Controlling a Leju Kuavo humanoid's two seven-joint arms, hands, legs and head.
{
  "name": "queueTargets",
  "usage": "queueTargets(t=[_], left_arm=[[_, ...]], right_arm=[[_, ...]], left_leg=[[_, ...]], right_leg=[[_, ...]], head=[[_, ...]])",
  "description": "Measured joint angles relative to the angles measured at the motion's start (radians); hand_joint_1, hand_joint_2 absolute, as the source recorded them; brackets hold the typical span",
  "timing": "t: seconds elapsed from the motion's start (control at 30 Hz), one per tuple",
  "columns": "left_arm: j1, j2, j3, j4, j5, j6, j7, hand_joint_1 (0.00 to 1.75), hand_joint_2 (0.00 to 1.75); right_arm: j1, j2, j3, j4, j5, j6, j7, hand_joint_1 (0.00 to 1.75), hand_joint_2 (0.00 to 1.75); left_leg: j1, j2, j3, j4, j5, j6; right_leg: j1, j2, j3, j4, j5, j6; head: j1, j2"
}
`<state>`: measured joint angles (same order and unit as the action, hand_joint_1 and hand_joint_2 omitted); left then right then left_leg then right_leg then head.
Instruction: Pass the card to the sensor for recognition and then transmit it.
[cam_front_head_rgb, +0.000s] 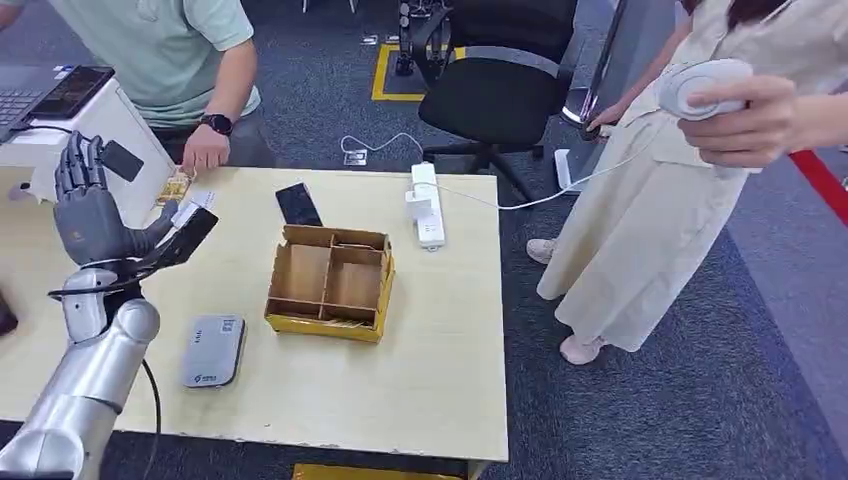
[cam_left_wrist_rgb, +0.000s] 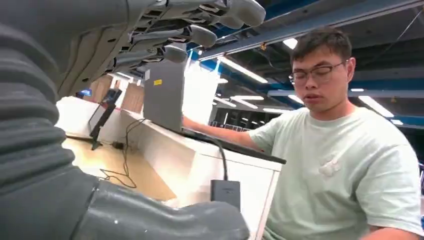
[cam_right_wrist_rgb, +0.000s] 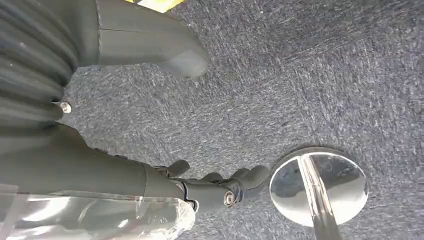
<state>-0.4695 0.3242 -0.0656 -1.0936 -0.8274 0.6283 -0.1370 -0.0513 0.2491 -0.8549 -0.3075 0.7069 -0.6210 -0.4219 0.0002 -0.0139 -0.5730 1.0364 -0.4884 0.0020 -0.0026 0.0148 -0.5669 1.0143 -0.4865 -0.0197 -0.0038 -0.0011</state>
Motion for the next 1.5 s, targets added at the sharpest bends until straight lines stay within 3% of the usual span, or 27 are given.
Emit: queueTargets(t=[0.3,0.53,0.73,0.93,1.1,1.23,1.5], left_arm=[[0.124,-0.004,0.051,-0.147,0.073,-0.001,-0.034,0.00,1.75],[0.258,-0.078,0.097,-0.328,0.176,0.000,-0.087,0.00,1.75],[0.413,-0.152,0.099,-0.512,0.184,0.005,-0.117,0.00,1.75],[0.494,-0.197,0.104,-0.628,0.223,0.016,-0.140,0.00,1.75],[0.574,-0.255,0.103,-0.726,0.161,0.037,-0.177,0.00,1.75],[0.621,-0.300,0.101,-0.774,0.076,0.042,-0.156,0.00,1.75],[0.647,-0.341,0.100,-0.803,0.085,0.042,-0.156,0.00,1.75]], right_arm=[[-0.006,0.000,0.000,-0.001,0.018,0.000,0.002,0.00,1.75],[-0.002,0.000,0.000,-0.005,0.014,-0.002,0.003,0.00,1.75],[0.012,0.008,-0.004,-0.022,0.024,-0.002,0.010,0.00,1.75],[0.026,0.020,-0.006,-0.048,0.047,-0.002,0.030,0.00,1.75],[0.042,0.038,-0.007,-0.080,0.097,0.008,0.052,0.00,1.75],[0.048,0.047,-0.007,-0.095,0.144,0.033,0.063,0.00,1.75],[0.055,0.055,-0.007,-0.110,0.161,0.036,0.067,0.00,1.75]], left_leg=[[0.000,0.000,0.000,0.000,0.000,0.000],[0.000,0.000,0.000,0.000,-0.001,0.001],[0.000,0.000,0.000,0.000,-0.002,0.001],[0.000,0.000,0.000,0.000,-0.002,0.002],[0.000,0.000,0.000,0.000,-0.002,0.002],[-0.001,0.000,0.000,0.000,-0.002,0.002],[-0.001,0.000,0.000,0.000,-0.002,0.002]], right_leg=[[0.000,0.000,0.000,0.000,0.000,0.000],[0.000,0.000,0.000,-0.001,0.000,0.000],[0.000,0.000,0.000,-0.001,0.000,0.001],[0.000,-0.001,0.000,-0.001,0.000,0.001],[0.000,-0.001,0.000,-0.001,-0.001,0.001],[0.000,-0.001,0.000,-0.002,-0.001,0.001],[0.000,-0.001,0.000,-0.002,0.000,0.001]], head=[[0.000,0.000],[0.000,0.000],[0.000,0.000],[0.000,0.000],[0.000,0.000],[0.000,0.000],[0.001,0.000]])
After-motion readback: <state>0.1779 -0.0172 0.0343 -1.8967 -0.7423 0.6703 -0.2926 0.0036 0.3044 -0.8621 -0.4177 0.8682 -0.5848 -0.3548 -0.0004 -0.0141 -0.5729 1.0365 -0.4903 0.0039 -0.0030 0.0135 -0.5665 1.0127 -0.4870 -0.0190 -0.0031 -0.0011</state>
